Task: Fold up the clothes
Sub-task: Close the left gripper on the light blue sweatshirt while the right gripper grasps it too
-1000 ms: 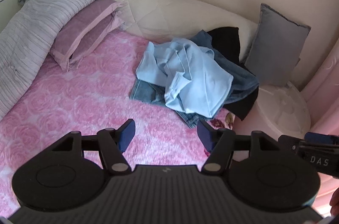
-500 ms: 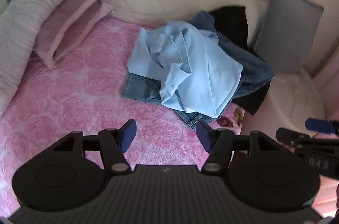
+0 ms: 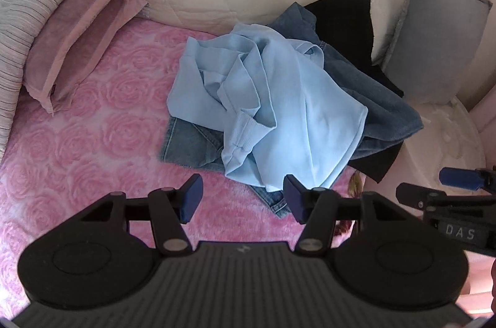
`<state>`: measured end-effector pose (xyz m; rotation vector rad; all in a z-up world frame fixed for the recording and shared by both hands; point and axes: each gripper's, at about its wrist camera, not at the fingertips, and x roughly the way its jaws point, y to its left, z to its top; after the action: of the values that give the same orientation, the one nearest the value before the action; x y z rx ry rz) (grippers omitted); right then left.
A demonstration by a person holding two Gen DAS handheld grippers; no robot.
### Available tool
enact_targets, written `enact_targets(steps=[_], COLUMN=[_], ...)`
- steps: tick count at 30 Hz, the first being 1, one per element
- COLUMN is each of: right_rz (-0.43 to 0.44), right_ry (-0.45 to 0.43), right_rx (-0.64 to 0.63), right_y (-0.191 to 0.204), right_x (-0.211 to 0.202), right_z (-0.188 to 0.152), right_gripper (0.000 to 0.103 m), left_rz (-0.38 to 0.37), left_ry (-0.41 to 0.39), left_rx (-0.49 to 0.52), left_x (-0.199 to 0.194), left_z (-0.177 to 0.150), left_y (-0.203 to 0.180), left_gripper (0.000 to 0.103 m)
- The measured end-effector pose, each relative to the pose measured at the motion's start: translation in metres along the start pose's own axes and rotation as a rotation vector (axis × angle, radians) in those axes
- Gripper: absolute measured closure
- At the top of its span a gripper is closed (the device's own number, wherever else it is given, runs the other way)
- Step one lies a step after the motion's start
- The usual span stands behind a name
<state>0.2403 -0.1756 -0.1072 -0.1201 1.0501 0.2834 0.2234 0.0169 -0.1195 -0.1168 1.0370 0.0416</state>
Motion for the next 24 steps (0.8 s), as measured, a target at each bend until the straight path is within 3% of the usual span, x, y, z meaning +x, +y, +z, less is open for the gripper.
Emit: enact_targets(steps=[24], right_rz=[0.023], right_ry=[0.063], right_rx=[-0.007], right_y=[-0.026], right_x=[0.096], right_z=[0.068], right_gripper=[0.034], left_rz=[0.006], left_ry=[0.089], left_rx=[-0.021], left_x=[0.101], left_z=[0.056], left_y=[0.008], left_gripper=[0.05])
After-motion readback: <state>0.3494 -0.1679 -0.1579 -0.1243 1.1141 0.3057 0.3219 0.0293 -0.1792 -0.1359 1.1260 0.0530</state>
